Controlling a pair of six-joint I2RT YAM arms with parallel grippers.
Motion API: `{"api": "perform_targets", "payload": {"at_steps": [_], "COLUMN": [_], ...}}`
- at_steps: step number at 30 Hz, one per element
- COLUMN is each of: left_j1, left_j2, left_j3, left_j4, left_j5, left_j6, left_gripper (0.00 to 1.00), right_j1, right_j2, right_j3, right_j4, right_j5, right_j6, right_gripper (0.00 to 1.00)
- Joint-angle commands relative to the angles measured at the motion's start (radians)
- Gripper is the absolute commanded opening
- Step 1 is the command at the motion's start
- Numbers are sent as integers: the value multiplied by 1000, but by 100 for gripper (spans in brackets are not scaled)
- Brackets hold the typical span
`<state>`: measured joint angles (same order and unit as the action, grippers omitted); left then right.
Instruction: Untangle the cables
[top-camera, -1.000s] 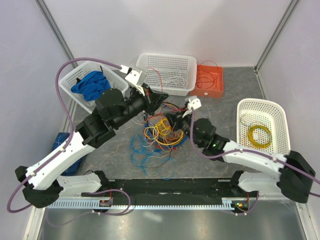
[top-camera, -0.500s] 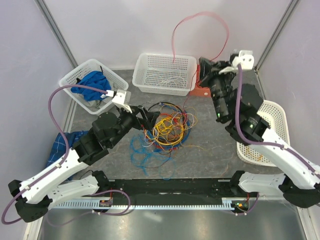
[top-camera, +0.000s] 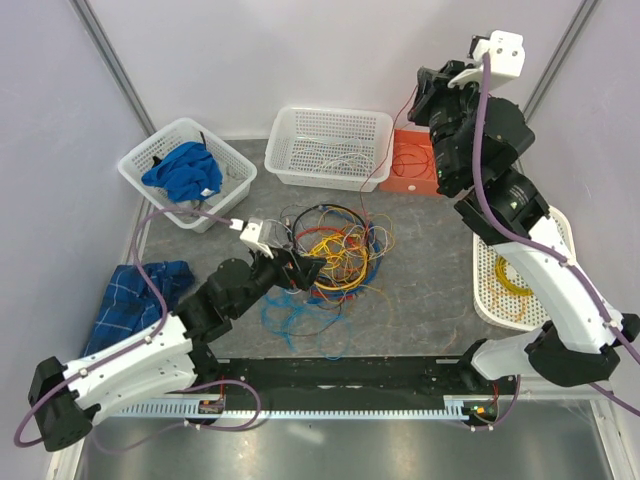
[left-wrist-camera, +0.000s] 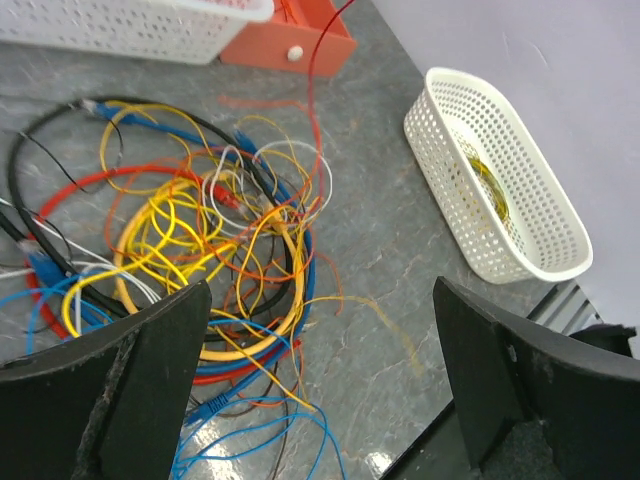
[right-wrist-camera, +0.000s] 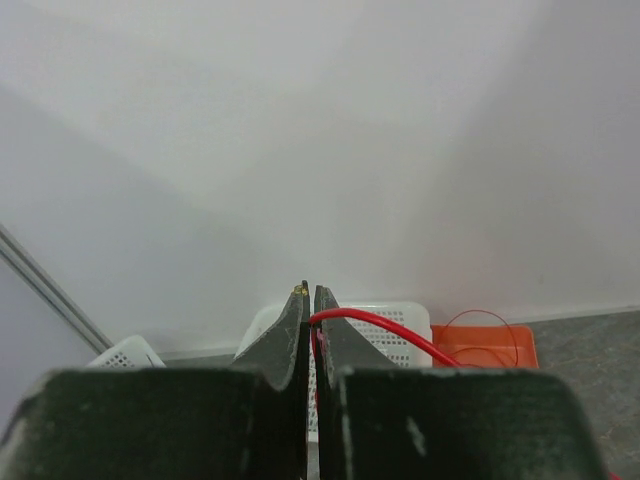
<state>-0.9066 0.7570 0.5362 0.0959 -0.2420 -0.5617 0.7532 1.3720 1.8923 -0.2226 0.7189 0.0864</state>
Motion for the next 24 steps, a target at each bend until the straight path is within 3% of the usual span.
{"api": "perform_targets", "payload": {"at_steps": [1, 7, 14, 24], "left_j1": [-3, -3, -5, -5], "left_j2": [30, 108, 186, 303], "left_j3": [-131, -148, -202, -212], "left_j4": [381, 453, 525, 633], "left_j5": [63, 69, 66, 99], "left_j6": [-76, -72, -99, -132], "left_gripper": [100, 100, 100, 100], "right_j1": [0, -5, -9, -11], "right_j2": [-8, 55, 7, 75], "right_j3": [59, 226, 195, 376], "right_j4": [-43, -41, 299, 293], "right_j5": [-16, 59, 123, 83], "right_j6": [23, -77, -174, -163], "right_gripper": [0, 0, 0, 0]}}
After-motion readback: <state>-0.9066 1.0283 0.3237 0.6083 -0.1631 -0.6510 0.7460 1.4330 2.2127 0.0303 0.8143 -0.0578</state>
